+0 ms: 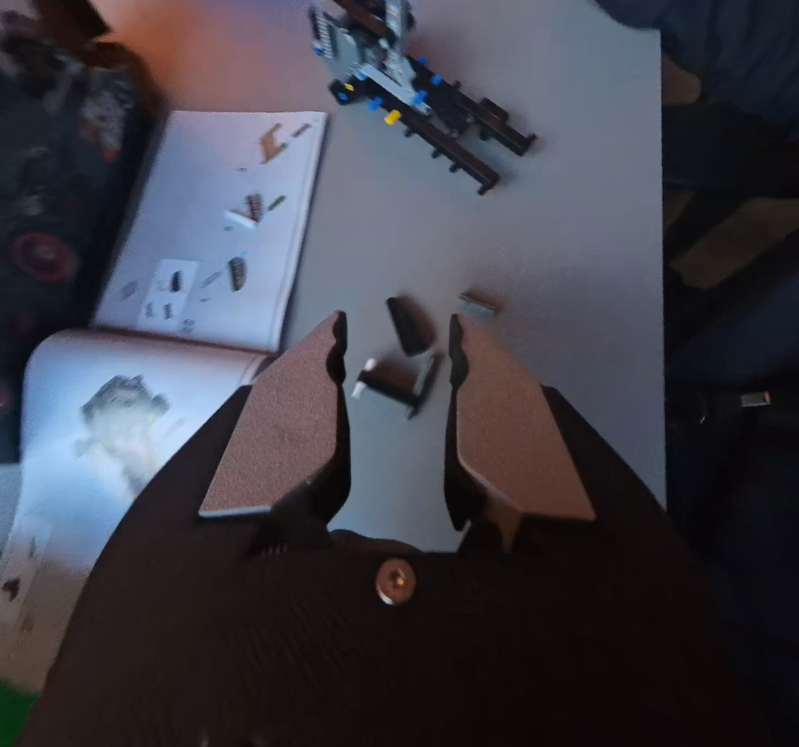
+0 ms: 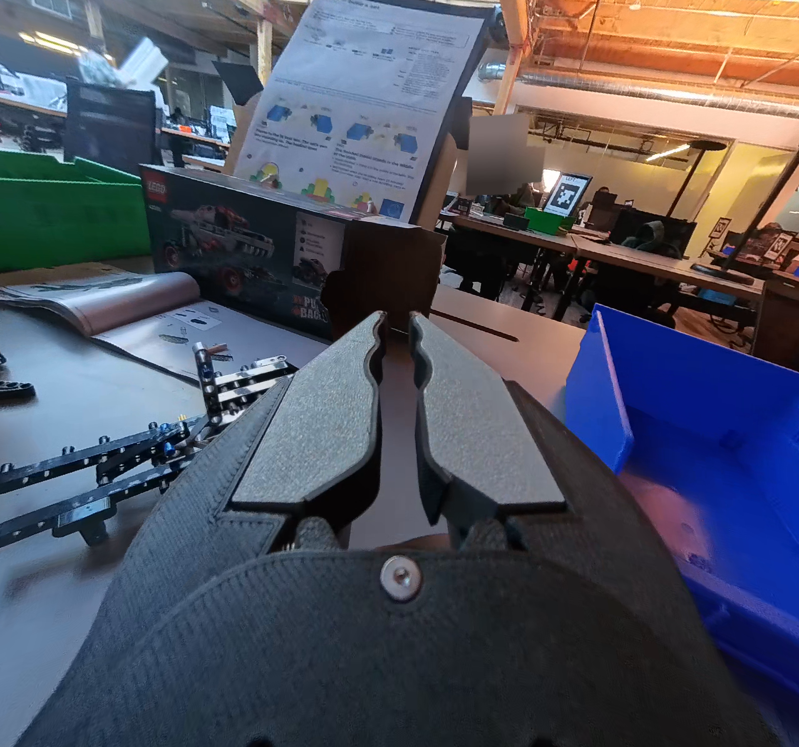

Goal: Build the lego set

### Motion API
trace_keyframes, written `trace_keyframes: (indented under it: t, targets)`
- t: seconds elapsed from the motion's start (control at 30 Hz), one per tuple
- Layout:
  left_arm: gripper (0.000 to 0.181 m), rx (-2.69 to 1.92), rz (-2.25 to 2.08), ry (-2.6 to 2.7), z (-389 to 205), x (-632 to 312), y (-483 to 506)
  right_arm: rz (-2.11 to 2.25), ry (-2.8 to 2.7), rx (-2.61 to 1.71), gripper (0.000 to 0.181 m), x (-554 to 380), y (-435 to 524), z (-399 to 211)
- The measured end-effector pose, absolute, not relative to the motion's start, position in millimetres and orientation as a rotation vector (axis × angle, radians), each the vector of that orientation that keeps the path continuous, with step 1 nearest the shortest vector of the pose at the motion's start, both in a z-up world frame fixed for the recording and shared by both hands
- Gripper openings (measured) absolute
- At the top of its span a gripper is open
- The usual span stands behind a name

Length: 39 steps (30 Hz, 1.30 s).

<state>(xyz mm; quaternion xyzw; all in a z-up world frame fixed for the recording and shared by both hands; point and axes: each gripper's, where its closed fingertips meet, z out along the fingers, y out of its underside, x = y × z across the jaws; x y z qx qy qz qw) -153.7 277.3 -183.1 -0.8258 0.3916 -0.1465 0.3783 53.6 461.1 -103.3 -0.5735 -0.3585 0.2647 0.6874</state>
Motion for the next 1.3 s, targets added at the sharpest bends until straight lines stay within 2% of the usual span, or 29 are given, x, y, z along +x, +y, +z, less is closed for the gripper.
trace_keyframes:
  t: [0.03, 0.2, 0.87, 1.17, 1.3]
  targets:
    - [0.042, -2.103, -0.367, 0.961, -178.5, -164.2, 277.9, 0.587, -0.807, -1.287, 0.006, 52.7, 461.5, -104.2]
    - [0.039, -2.083, -0.387, 0.8, -183.2, -194.0, 280.2, 0.539, -0.836, -1.313, 0.005, 47.9, 465.8, -111.9]
    - [0.038, -2.216, -0.499, 0.733, -212.6, -193.7, 280.0, 0.505, -0.832, -1.336, 0.006, 51.0, 476.3, -114.9]
    - [0.038, -2.254, -0.542, 0.746, -224.6, -191.5, 277.8, 0.568, -0.766, -1.282, 0.011, 59.0, 457.5, -101.5]
    - [0.037, -2.289, -0.553, 0.753, -231.7, -195.5, 269.6, 0.671, -0.793, -1.28, 0.015, 51.6, 416.8, -101.0]
